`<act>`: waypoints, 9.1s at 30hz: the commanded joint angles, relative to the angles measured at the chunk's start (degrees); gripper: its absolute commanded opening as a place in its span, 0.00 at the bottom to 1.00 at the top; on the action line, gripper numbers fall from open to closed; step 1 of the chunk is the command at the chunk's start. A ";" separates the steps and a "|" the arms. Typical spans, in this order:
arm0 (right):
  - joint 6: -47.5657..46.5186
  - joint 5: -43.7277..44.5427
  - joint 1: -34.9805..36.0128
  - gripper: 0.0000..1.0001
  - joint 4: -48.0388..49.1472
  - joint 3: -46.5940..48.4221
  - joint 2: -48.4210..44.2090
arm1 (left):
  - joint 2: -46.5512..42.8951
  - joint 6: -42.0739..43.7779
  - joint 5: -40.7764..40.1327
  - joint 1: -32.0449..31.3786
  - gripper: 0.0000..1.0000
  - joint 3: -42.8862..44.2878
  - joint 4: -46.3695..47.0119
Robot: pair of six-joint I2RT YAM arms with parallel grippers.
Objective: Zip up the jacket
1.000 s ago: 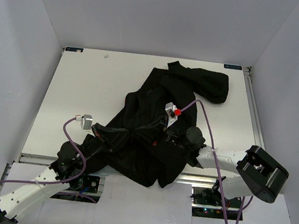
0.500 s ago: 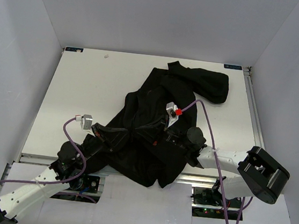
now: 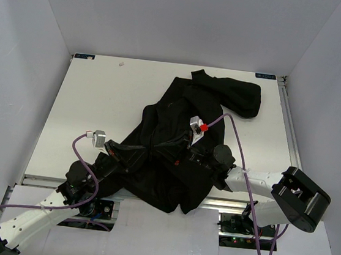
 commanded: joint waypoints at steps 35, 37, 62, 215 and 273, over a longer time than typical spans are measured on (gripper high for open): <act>-2.01 2.22 0.20 0.08 15.70 1.49 -4.17 | 0.19 1.38 -0.62 -0.01 0.00 1.15 -0.26; -1.96 2.28 0.20 0.08 16.10 0.79 -4.06 | 0.14 1.37 -2.78 -0.01 0.00 1.44 -1.04; -0.29 2.73 0.55 0.08 19.47 2.79 1.26 | 2.23 1.40 -5.20 -0.01 0.00 4.10 0.28; -5.60 7.48 0.28 0.08 18.09 3.54 1.55 | 4.97 4.15 -5.43 -0.66 0.00 6.39 -3.93; -8.11 12.87 1.16 0.08 10.12 3.80 -2.41 | 6.65 6.00 -4.23 -0.66 0.00 6.30 -4.11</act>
